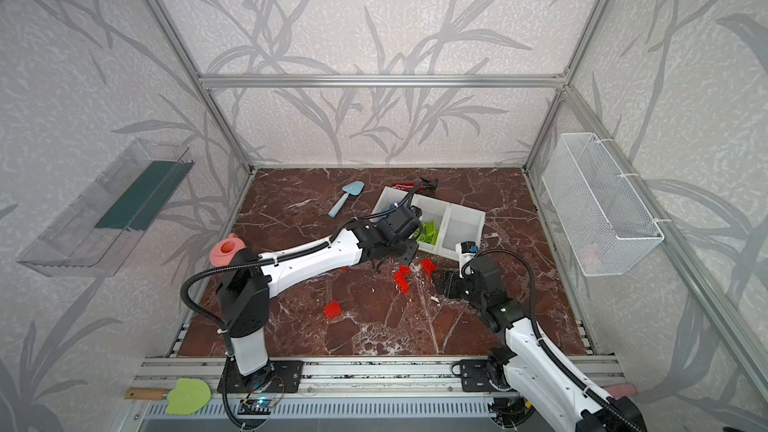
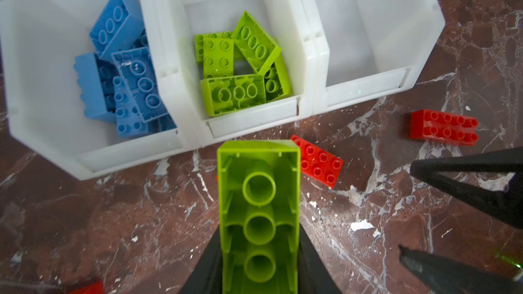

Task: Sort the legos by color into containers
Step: 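Carry the lime-green brick with the left gripper into the middle compartment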

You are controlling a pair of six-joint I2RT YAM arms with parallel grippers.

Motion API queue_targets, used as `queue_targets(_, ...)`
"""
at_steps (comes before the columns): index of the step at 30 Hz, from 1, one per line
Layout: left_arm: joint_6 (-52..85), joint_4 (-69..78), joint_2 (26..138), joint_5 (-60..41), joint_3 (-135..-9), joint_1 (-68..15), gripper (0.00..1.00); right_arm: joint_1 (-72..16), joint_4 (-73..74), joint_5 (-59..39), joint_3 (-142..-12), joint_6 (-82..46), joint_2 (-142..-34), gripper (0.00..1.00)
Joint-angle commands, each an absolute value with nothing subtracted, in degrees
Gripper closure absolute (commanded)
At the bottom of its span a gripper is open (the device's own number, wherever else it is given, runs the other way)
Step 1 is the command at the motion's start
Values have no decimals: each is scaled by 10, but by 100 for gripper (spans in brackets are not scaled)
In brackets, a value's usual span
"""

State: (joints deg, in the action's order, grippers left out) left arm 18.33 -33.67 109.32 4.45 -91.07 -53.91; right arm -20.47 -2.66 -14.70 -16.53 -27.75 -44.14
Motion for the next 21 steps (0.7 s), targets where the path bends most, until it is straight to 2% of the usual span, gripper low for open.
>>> queue_targets(1,158,-358,1131,17,-966,-532,66,-207,-7,-150,-158,-286,-426,24)
queue_targets(11,149,-398,1261,-26,-1125,-487,67,-208,-21,-129,-140,-296,-350,24)
queue_targets(21,120,-466,1357,-44,-1263,-471,65,-207,-33,-122,-138,-297,-326,24)
